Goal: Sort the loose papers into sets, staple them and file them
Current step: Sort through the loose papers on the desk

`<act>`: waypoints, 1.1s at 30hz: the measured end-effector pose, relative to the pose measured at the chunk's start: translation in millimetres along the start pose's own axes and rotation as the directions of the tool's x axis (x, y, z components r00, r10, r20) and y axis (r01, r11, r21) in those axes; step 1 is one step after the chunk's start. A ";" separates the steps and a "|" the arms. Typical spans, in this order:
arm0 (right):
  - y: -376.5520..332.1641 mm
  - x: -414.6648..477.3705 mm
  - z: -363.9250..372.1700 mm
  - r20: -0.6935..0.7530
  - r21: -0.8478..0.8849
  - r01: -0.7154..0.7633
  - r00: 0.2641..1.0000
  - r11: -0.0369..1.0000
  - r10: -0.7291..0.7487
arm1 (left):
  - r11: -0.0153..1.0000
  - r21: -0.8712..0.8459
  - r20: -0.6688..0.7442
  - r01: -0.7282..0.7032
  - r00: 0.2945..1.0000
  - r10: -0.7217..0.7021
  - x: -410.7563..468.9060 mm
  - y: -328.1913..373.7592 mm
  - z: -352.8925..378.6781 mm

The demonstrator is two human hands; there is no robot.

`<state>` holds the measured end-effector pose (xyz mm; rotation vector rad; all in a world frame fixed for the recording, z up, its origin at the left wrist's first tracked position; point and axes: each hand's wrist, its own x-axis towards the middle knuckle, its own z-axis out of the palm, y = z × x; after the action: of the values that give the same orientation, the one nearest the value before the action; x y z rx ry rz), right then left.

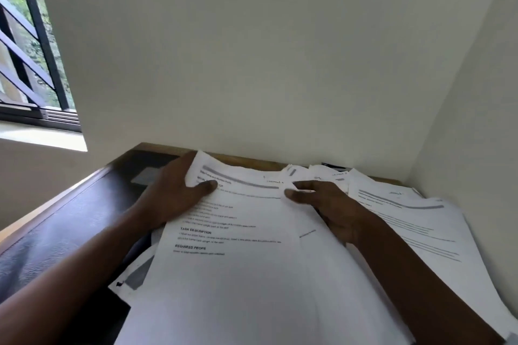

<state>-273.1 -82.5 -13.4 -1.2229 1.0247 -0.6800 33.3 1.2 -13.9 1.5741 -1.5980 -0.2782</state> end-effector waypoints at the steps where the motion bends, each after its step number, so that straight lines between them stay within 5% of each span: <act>1: 5.4 4.1 0.5 -0.058 -0.061 0.057 0.997 0.997 -0.060 | 0.999 0.040 0.038 0.016 0.999 -0.018 -2.1 2.5 0.0; 5: 15.3 4.8 13.4 -0.102 -0.035 0.194 0.975 0.980 -0.197 | 0.953 0.294 -0.047 0.072 0.997 -0.061 -5.6 12.3 -3.0; 9: 16.7 0.7 20.9 -0.107 -0.113 0.250 0.959 0.961 -0.262 | 0.908 0.410 -0.001 -0.090 0.995 0.099 -0.5 16.8 -6.8; 12: 16.7 -3.9 23.9 -0.084 -0.119 0.275 0.955 0.954 -0.285 | 0.923 0.342 0.096 -0.176 0.984 0.152 9.1 29.4 -4.2; 17: 14.3 -8.9 26.5 -0.089 -0.108 0.329 0.937 0.938 -0.339 | 0.958 0.248 0.383 -0.146 0.923 0.041 37.2 58.1 11.1; 21: -2.7 -10.8 16.6 -0.263 -0.088 0.320 0.906 0.943 -0.332 | 0.996 -0.008 0.489 -0.085 0.869 0.078 49.1 56.7 17.5; 25: -13.1 -6.7 -28.4 -0.450 -0.548 0.217 0.737 0.808 -0.503 | 0.990 -0.118 0.464 -0.077 0.877 0.123 48.0 41.5 28.0; 30: 5.6 -3.8 -41.4 -0.327 -0.685 0.073 0.859 0.725 -0.394 | 0.982 -0.169 0.365 -0.080 0.921 0.138 45.2 23.6 42.9; 33: 15.1 -0.9 -34.6 -0.311 -0.851 -0.043 0.844 0.523 -0.437 | 0.984 -0.135 0.307 -0.114 0.940 0.151 40.3 18.5 48.1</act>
<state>-306.3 -92.8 -28.3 -2.1227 1.7899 -0.7194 -6.5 -50.7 -14.4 1.3749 -1.8888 -0.5629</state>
